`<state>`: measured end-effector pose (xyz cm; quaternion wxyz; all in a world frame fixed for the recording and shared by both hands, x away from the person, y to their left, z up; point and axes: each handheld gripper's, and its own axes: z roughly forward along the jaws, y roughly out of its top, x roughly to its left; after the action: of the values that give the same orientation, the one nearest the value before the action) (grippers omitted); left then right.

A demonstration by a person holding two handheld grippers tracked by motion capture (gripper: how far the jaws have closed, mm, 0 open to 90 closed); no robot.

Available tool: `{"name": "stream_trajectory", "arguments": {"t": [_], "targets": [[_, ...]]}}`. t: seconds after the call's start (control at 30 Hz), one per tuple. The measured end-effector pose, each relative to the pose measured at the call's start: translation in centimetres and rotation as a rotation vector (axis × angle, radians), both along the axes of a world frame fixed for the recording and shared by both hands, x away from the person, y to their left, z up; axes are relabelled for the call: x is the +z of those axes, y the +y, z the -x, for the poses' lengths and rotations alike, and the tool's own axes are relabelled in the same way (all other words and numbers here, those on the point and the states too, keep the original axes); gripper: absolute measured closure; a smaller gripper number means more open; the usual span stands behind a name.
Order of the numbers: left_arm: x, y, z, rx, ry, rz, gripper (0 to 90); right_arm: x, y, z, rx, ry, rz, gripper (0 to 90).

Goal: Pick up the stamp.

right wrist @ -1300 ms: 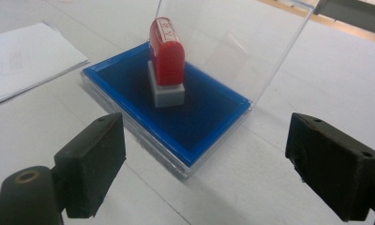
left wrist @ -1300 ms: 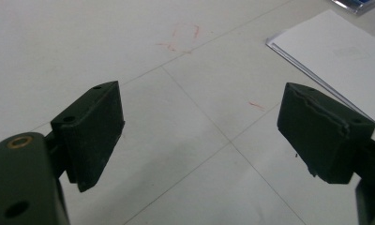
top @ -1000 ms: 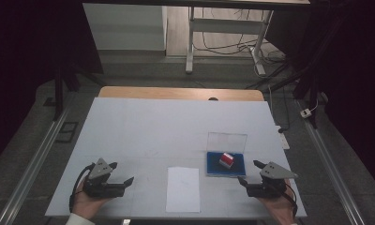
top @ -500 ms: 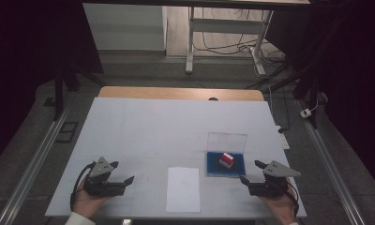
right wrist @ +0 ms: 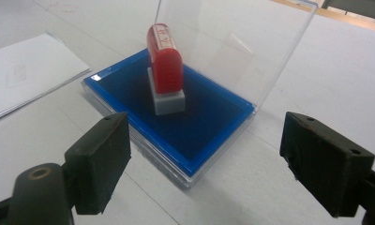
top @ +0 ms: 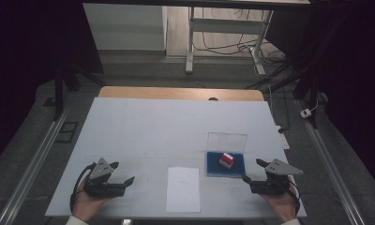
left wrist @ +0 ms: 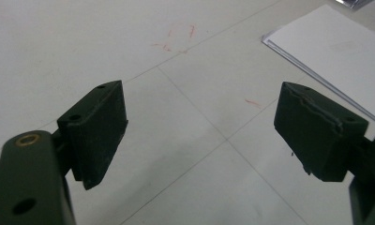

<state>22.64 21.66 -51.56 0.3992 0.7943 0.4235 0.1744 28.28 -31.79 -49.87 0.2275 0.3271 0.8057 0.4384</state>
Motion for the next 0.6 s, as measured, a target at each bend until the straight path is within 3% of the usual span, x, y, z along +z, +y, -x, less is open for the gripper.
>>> {"name": "stream_trajectory", "arguments": {"t": [0.07,0.13,0.2,0.4,0.6], "targets": [[0.1,-0.2,0.0,-0.001,-0.002,-0.001,17.6,0.2,0.0,0.0,0.004,0.000,0.003,17.3],[0.2,-0.5,0.0,0.003,-0.001,0.000,17.7,1.1,0.1,0.0,0.016,0.021,-0.032,19.9],[0.2,-0.4,0.0,0.002,0.000,0.003,17.7,1.4,0.3,-0.1,0.017,0.029,-0.037,20.1],[0.3,-0.4,0.0,0.008,-0.006,-0.014,17.7,2.7,1.8,-1.1,0.050,0.061,0.008,23.0],[0.1,-0.4,0.0,0.008,0.002,-0.014,17.7,3.4,2.7,-2.3,0.071,0.082,0.022,24.5]]}}
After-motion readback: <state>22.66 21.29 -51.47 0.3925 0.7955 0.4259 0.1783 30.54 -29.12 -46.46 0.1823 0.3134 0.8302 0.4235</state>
